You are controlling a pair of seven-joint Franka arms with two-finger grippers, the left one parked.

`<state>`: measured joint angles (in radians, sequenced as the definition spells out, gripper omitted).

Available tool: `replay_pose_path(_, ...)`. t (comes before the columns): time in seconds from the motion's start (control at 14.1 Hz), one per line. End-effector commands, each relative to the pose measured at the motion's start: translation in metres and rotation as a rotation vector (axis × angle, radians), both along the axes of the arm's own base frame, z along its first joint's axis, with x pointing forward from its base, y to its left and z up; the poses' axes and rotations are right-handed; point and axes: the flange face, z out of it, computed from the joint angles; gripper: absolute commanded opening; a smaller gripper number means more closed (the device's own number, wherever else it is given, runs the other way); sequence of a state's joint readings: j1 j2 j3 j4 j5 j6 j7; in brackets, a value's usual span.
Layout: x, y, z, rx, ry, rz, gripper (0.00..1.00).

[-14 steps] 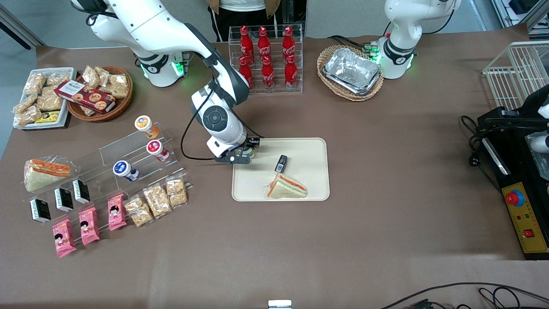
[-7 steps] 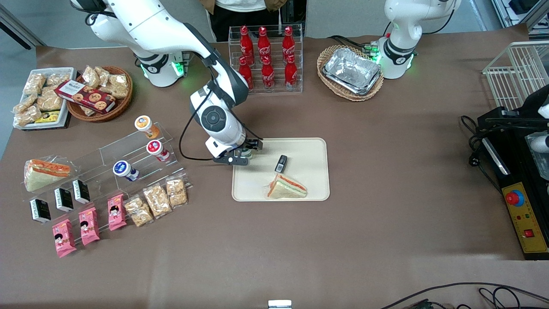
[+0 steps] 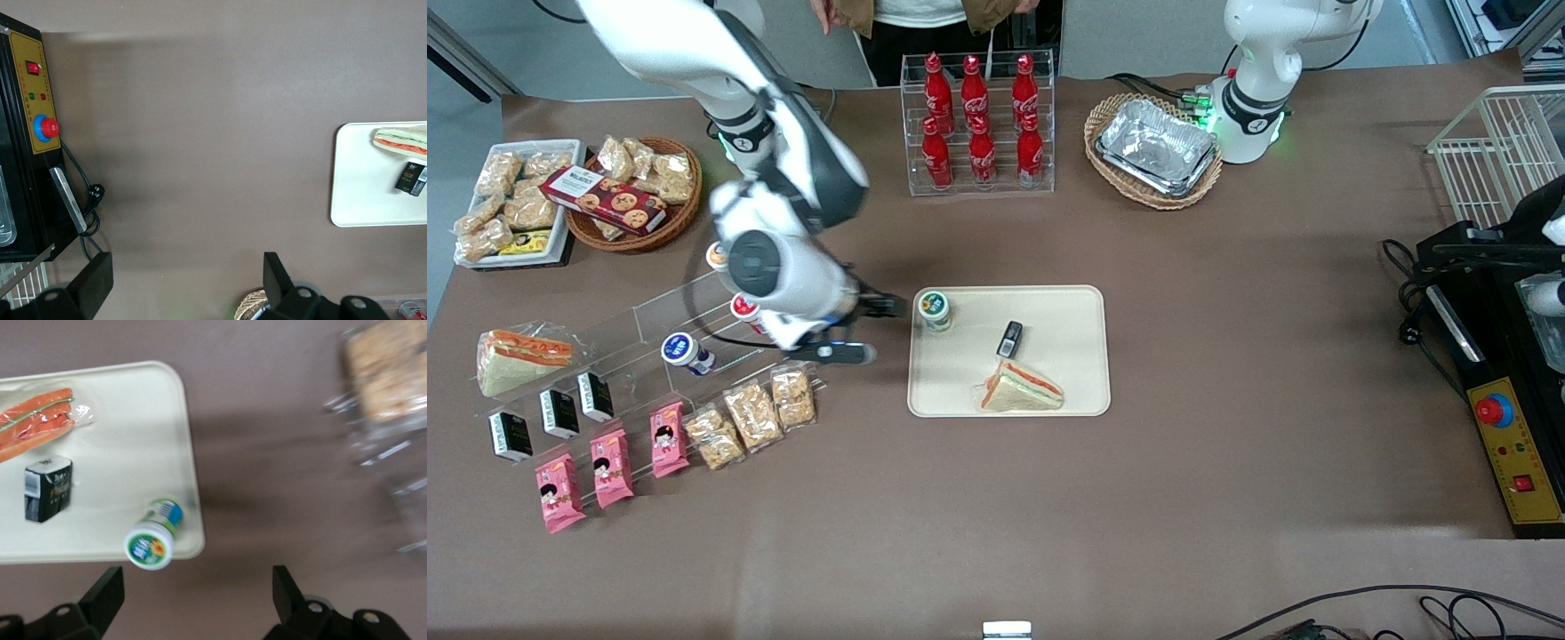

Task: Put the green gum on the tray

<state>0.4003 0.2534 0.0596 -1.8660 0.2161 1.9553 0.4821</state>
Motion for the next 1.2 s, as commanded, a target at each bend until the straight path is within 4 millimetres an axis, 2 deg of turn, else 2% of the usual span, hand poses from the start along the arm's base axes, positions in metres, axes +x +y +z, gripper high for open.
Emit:
replay_pose_path(0.0, 0.006, -0.06, 0.083, 0.018, 0.024, 0.045, 0.99)
replay_pose_path(0.14, 0.008, -0.107, 0.127, 0.028, 0.046, 0.052, 0.99)
replay_pose_path(0.28, 0.01, -0.153, 0.157, 0.016, 0.037, 0.086, 0.99)
replay_pose_path(0.42, 0.009, -0.182, 0.189, 0.033, 0.016, 0.115, 0.99)
replay_pose_path(0.57, 0.008, -0.208, 0.212, -0.001, 0.01, 0.114, 0.99)
replay_pose_path(0.71, 0.012, -0.222, 0.226, -0.036, -0.025, 0.161, 1.0)
replay_pose_path(0.78, 0.015, -0.235, 0.231, -0.04, -0.038, 0.148, 1.0)
replay_pose_path(0.92, 0.018, -0.248, 0.246, -0.045, -0.073, 0.131, 1.0)
replay_pose_path(1.13, 0.022, -0.266, 0.248, -0.047, -0.082, 0.097, 1.0)
